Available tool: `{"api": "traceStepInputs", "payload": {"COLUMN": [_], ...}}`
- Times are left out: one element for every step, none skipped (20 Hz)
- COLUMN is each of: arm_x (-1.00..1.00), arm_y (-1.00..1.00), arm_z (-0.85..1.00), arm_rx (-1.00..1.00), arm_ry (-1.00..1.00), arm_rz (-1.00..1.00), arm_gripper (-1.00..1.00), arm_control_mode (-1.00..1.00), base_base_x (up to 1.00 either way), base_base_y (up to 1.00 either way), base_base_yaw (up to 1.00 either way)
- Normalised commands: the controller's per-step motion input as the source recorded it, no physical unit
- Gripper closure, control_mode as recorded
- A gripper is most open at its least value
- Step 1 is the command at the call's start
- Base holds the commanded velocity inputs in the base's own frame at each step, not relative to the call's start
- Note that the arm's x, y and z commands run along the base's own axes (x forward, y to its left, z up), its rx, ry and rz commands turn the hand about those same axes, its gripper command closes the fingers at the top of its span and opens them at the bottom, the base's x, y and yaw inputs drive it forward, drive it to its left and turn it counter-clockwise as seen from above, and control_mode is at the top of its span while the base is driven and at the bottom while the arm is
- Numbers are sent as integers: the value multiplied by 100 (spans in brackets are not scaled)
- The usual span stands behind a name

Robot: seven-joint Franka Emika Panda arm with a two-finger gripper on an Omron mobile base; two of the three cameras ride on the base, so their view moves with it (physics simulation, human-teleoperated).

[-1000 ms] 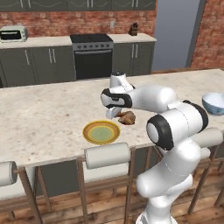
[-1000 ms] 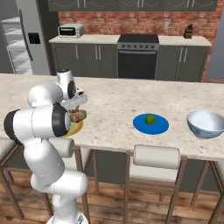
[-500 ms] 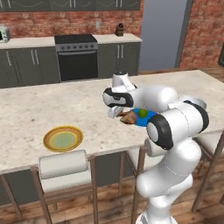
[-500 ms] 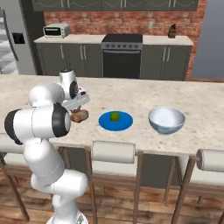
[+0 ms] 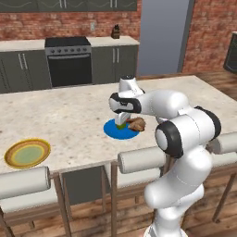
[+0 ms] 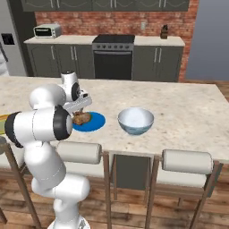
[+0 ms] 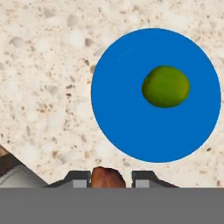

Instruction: Pick the chicken drumstick and lime from their plates and place them in the bowl. Then put the bowl in the fridge.

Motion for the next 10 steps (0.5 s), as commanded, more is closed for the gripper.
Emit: {"api": "traceStepInputs", "payload": {"arm_x": [0,0,0,0,0,0,0,0,0,0], "arm_y": [0,0,0,0,0,0,0,0,0,0], "arm_z": [0,0,0,0,0,0,0,0,0,0], "arm_rx": [0,0,0,0,0,0,0,0,0,0], "arm_ry": [0,0,0,0,0,0,0,0,0,0], "arm_rz": [0,0,0,0,0,0,0,0,0,0], "arm_gripper": [100,100,100,100,100,100,100,100,100,100], "arm_control_mode": [100,100,100,100,100,100,100,100,100,100], "base_base_x": [23,26,25,26,24,29,31,40,44,47], "base_base_y": [-63,-62,-61,-57,-51,-44,-36,-21,-18,-21], "base_base_yaw": [1,1,1,2,2,1,1,4,7,7]}}
